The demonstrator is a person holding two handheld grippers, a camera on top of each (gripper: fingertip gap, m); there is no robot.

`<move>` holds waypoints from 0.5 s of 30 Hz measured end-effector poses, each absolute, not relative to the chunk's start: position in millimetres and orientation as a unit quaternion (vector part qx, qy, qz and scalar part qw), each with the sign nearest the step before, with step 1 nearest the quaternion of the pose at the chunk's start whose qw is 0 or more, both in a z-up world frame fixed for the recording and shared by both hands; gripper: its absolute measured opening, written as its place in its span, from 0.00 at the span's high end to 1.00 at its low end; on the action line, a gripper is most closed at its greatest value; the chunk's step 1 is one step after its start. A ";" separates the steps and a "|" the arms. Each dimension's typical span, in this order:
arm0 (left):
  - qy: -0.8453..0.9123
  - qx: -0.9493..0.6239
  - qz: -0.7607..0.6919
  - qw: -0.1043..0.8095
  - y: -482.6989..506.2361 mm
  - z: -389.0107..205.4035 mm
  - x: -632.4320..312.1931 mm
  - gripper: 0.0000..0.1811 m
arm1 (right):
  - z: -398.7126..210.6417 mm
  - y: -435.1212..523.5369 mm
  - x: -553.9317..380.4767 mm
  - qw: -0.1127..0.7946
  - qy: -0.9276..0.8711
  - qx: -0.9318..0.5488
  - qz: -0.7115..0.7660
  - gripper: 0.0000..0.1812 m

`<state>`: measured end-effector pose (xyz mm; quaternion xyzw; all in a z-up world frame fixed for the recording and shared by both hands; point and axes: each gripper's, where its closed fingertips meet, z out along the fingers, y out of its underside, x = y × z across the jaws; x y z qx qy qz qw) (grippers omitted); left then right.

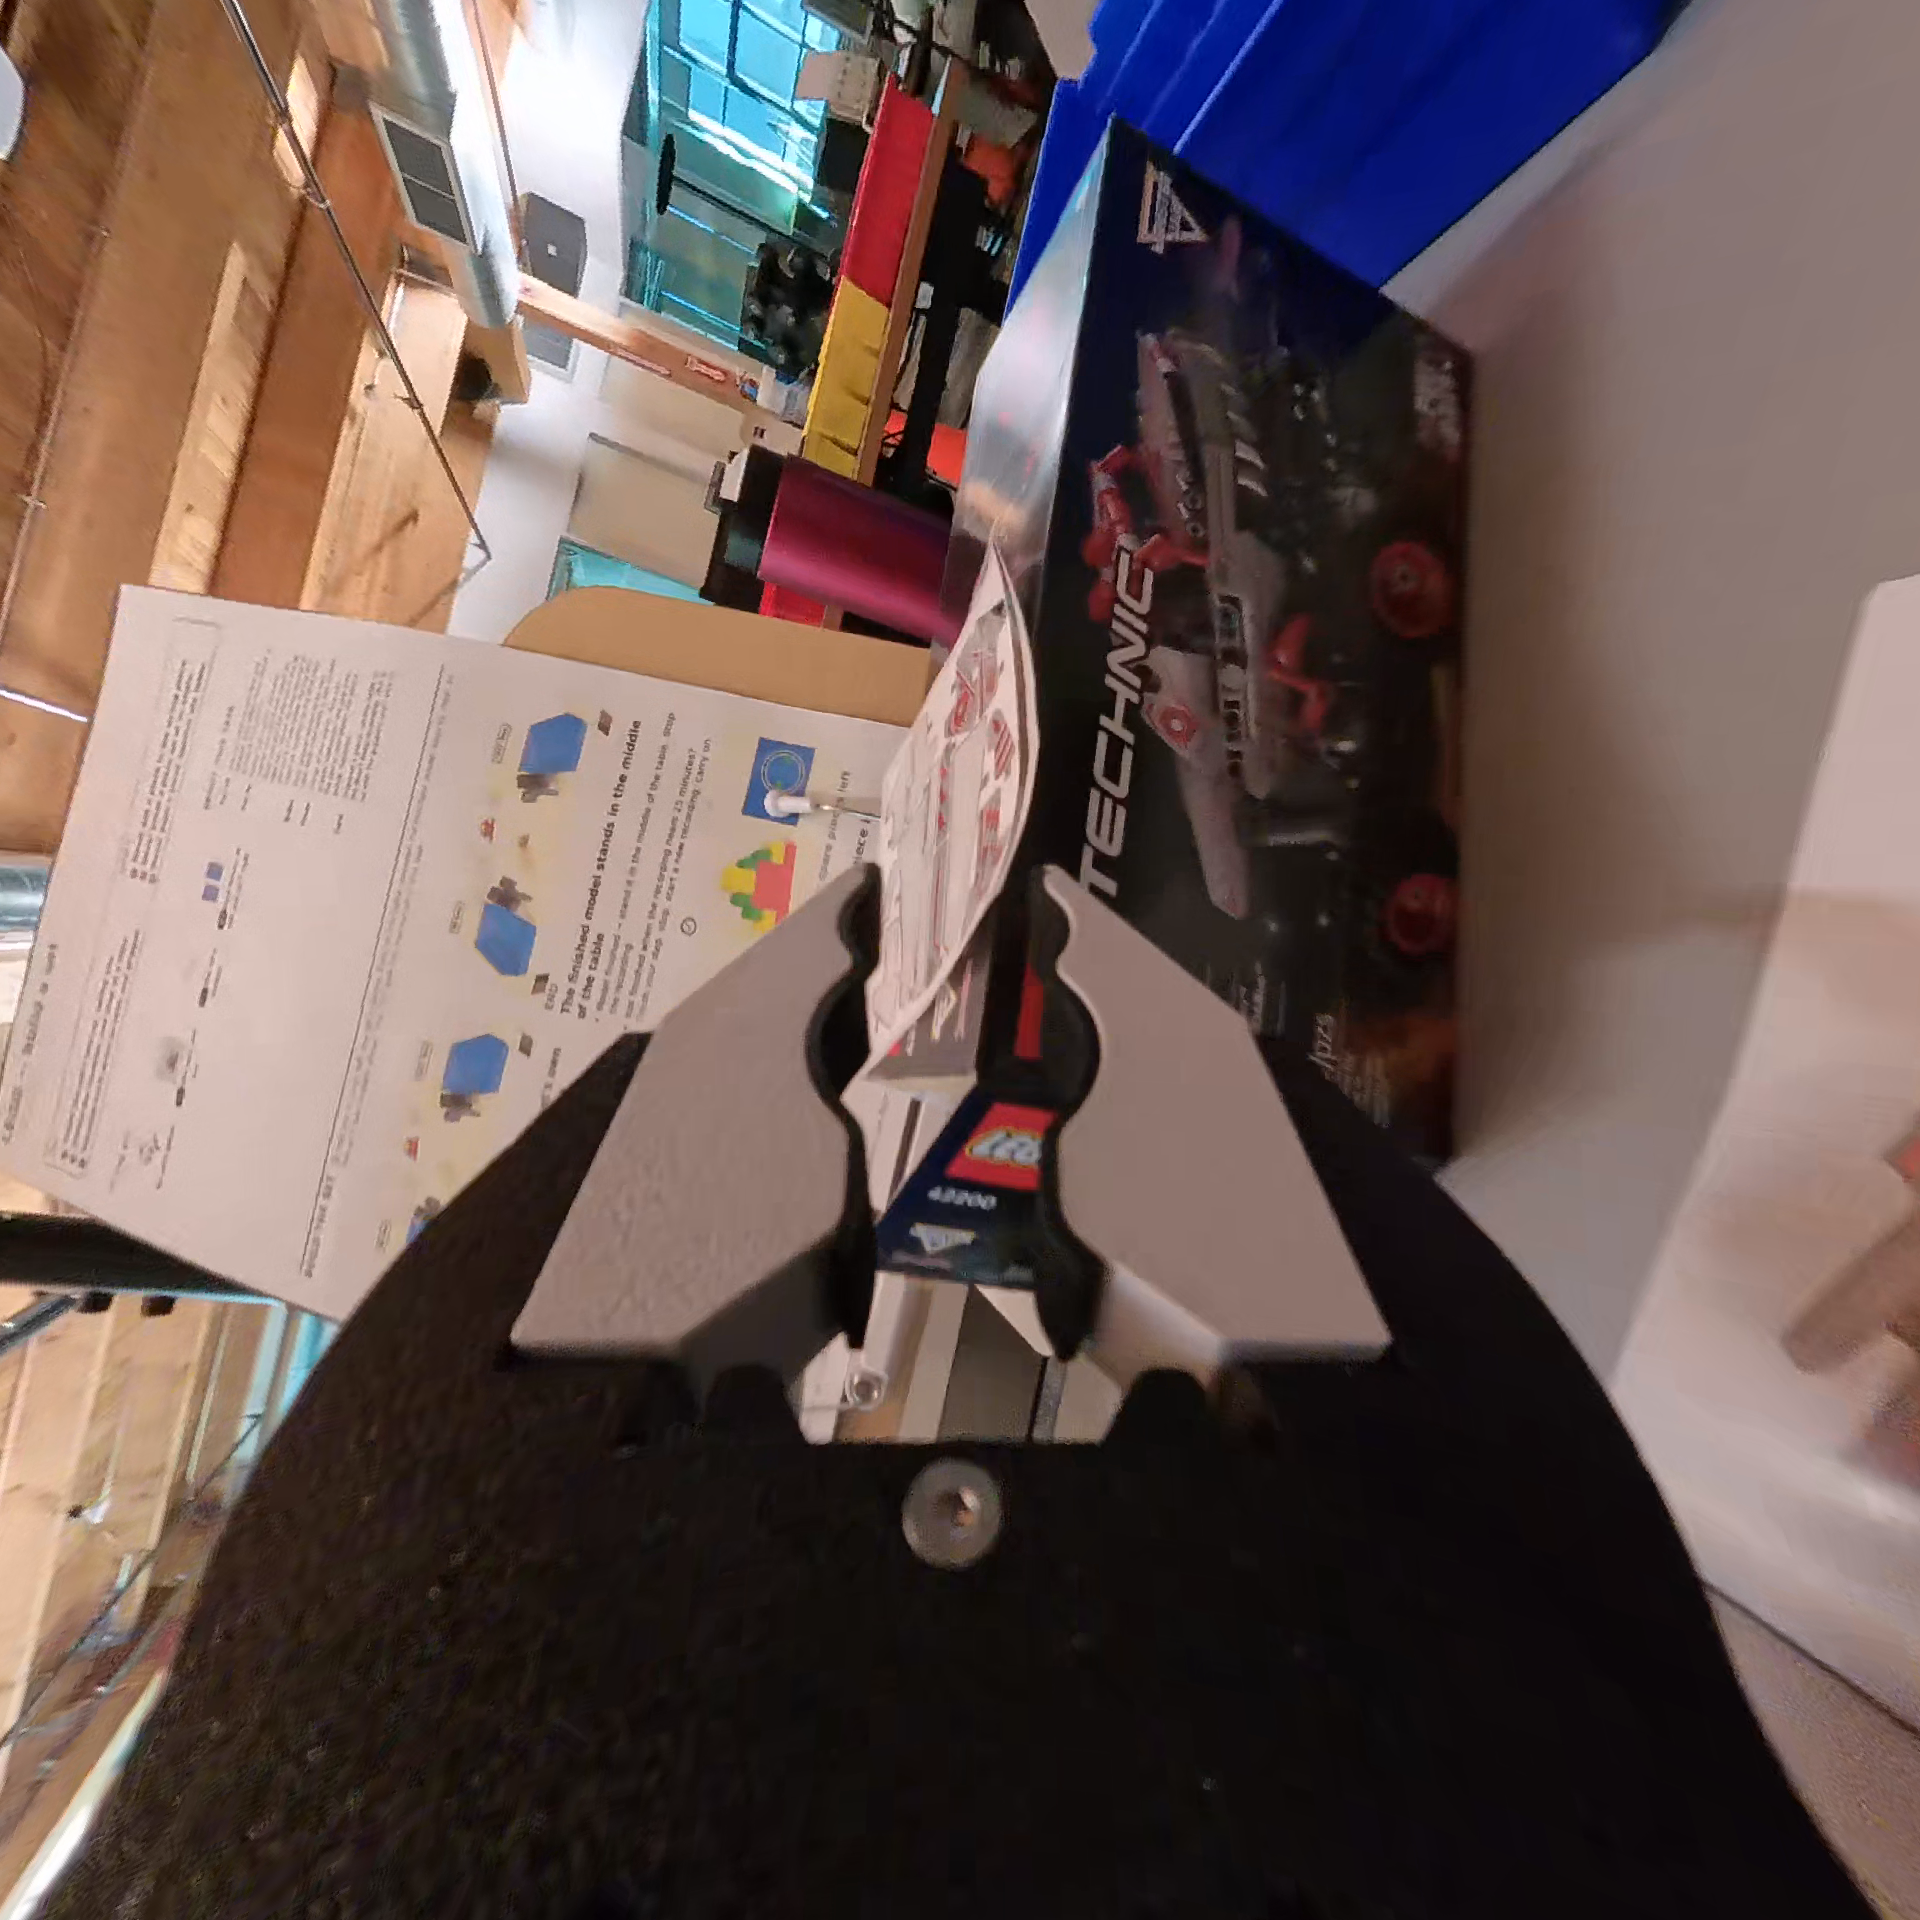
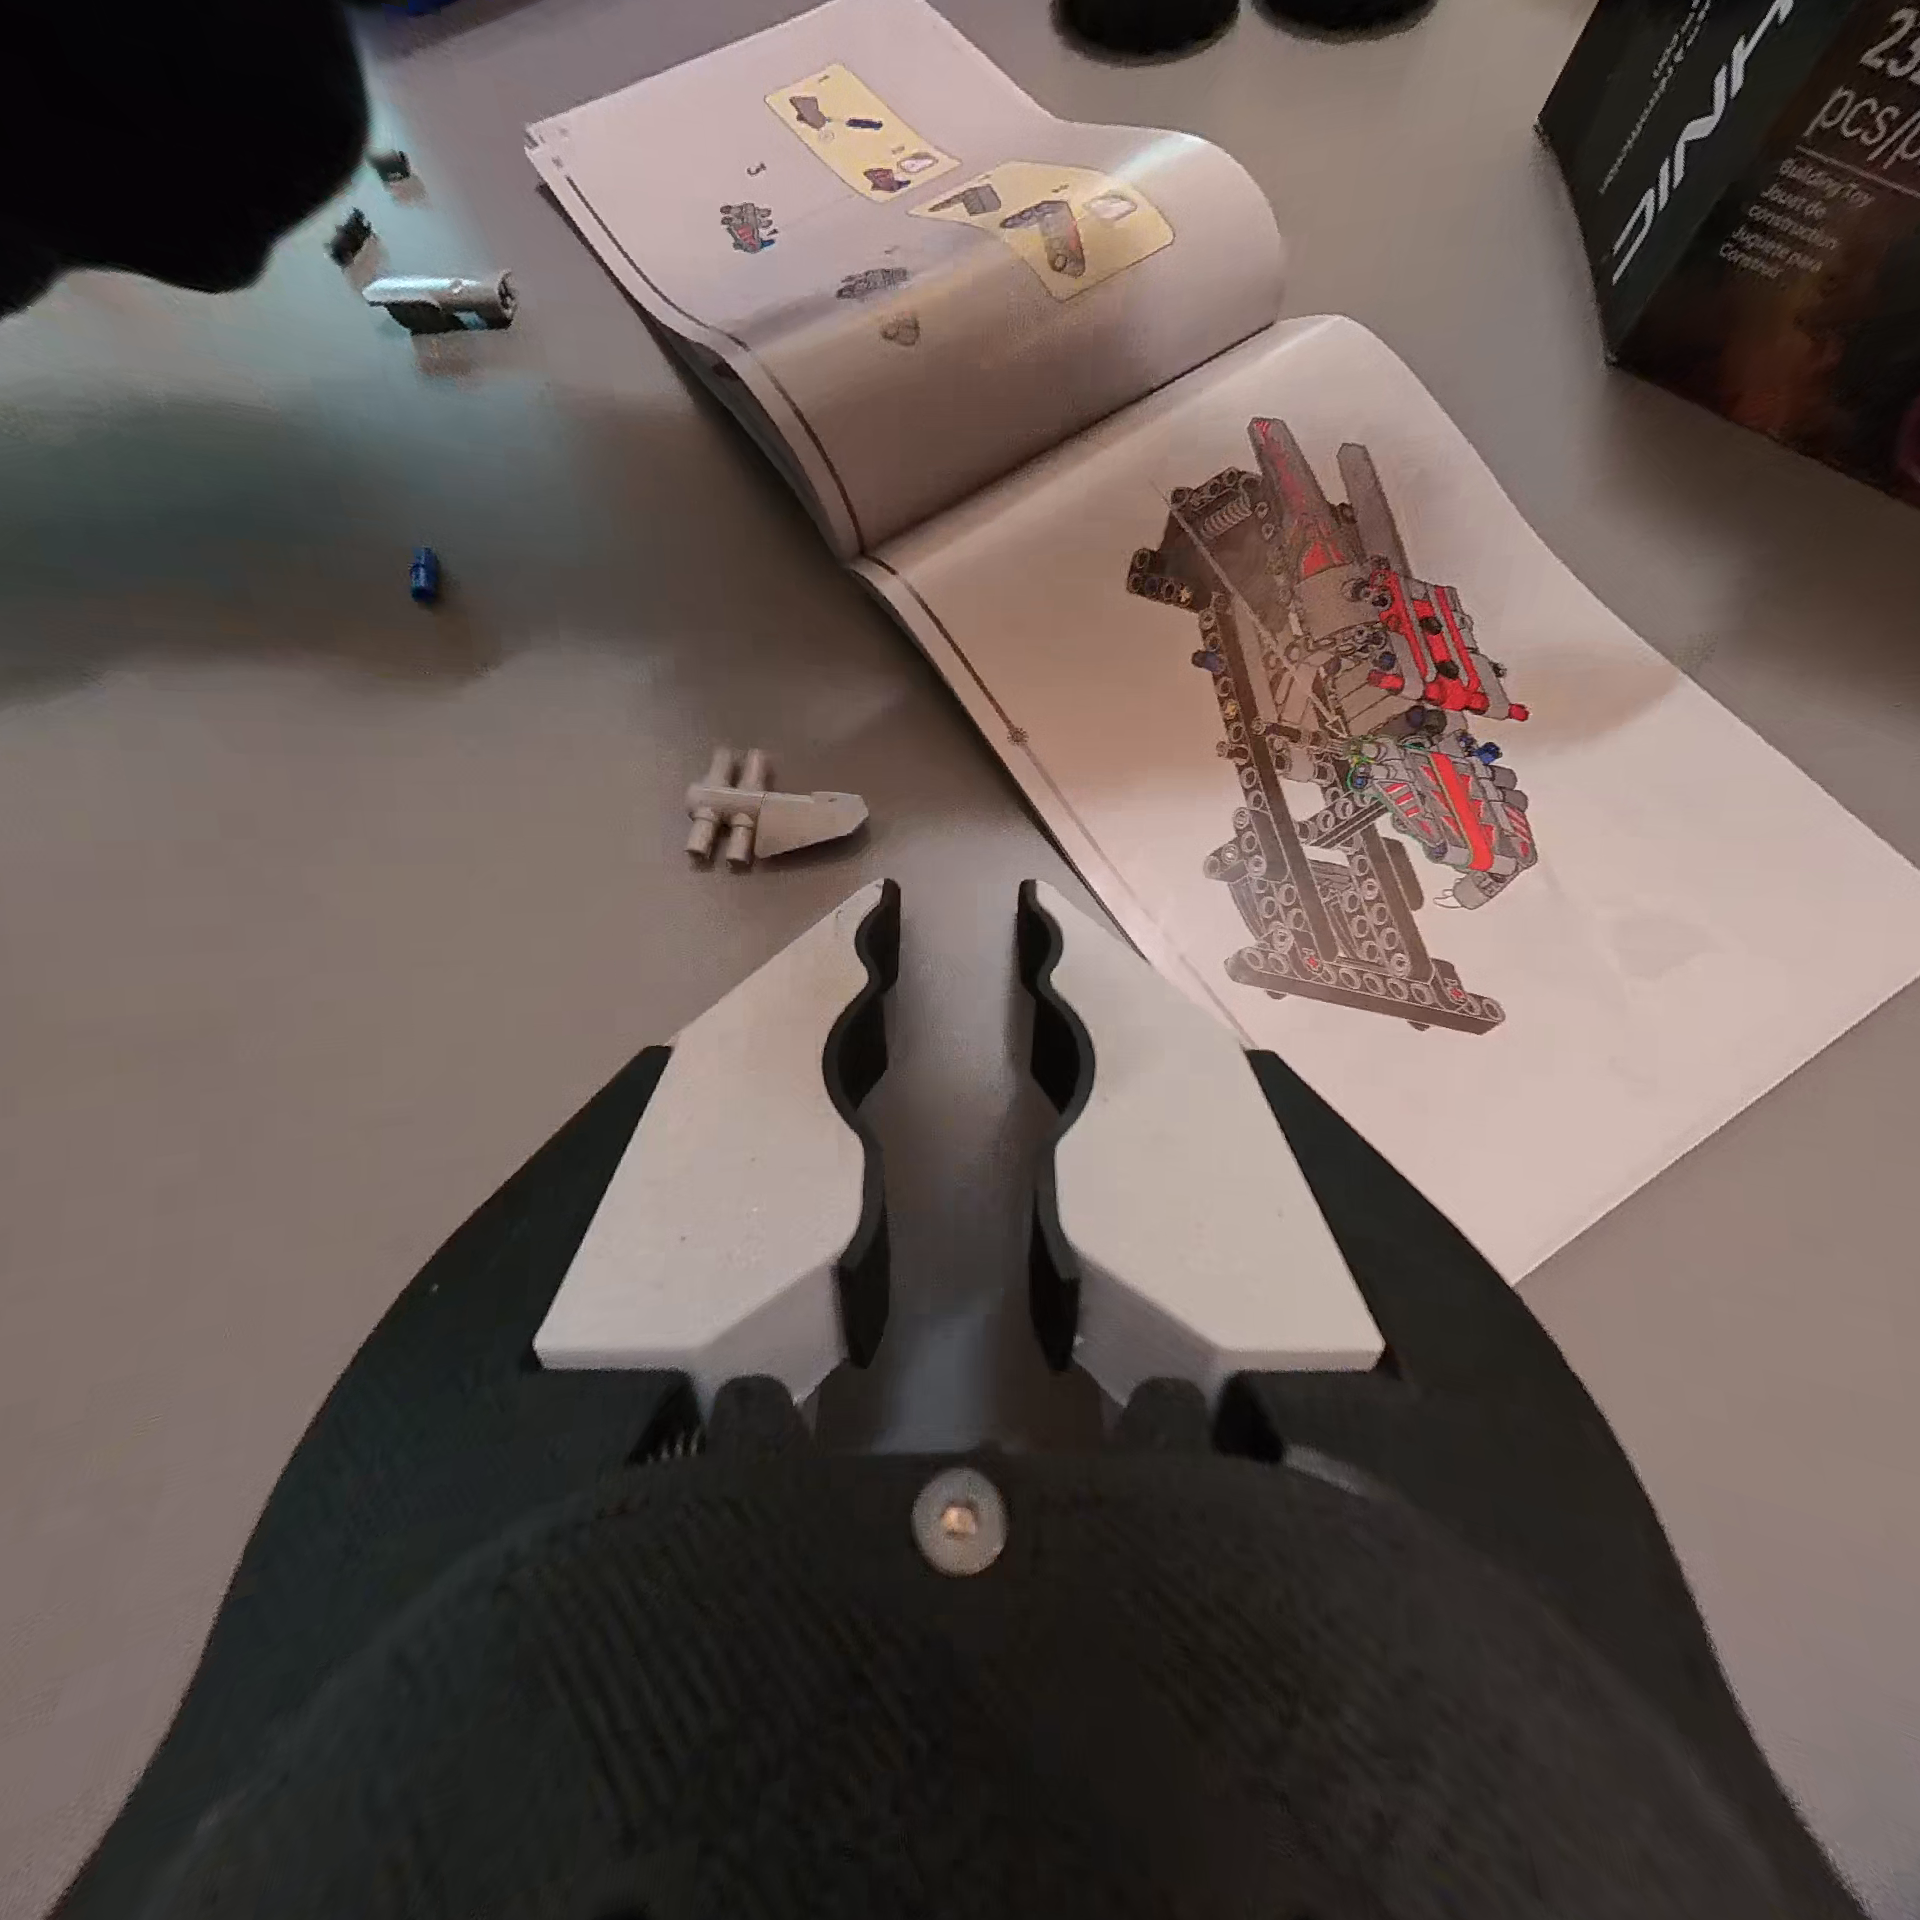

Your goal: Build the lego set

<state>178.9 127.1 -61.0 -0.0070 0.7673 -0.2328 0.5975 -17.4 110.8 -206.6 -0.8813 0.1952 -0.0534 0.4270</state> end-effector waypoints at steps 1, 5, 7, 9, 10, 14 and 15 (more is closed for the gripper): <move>0.771 -0.002 -0.222 0.597 125.7 -65.5 184.7 0.90 | -205.6 110.7 -17.5 0.431 0.196 -0.879 -0.050 0.88; 0.752 0.019 -0.187 0.632 130.5 -65.0 181.7 1.00 | -200.7 109.8 -16.6 0.449 0.208 -0.869 -0.028 0.88; 0.724 0.051 -0.189 0.661 130.2 -53.3 159.0 1.00 | -195.3 108.6 -15.3 0.467 0.216 -0.858 -0.016 0.87; 0.682 0.098 -0.180 0.703 133.3 -37.0 124.9 1.00 | -186.0 107.1 -15.4 0.495 0.217 -0.841 -0.006 0.84; 0.664 0.117 -0.179 0.716 136.0 -31.1 104.7 1.00 | -179.2 105.9 -15.3 0.514 0.218 -0.829 -0.004 0.82; 0.601 0.181 -0.148 0.764 160.7 -20.7 19.8 1.00 | -130.2 103.0 -24.1 0.643 0.253 -0.714 0.118 0.64; 0.584 0.192 -0.134 0.777 168.2 -20.1 -1.7 1.00 | -116.0 101.0 -25.6 0.671 0.270 -0.670 0.169 0.62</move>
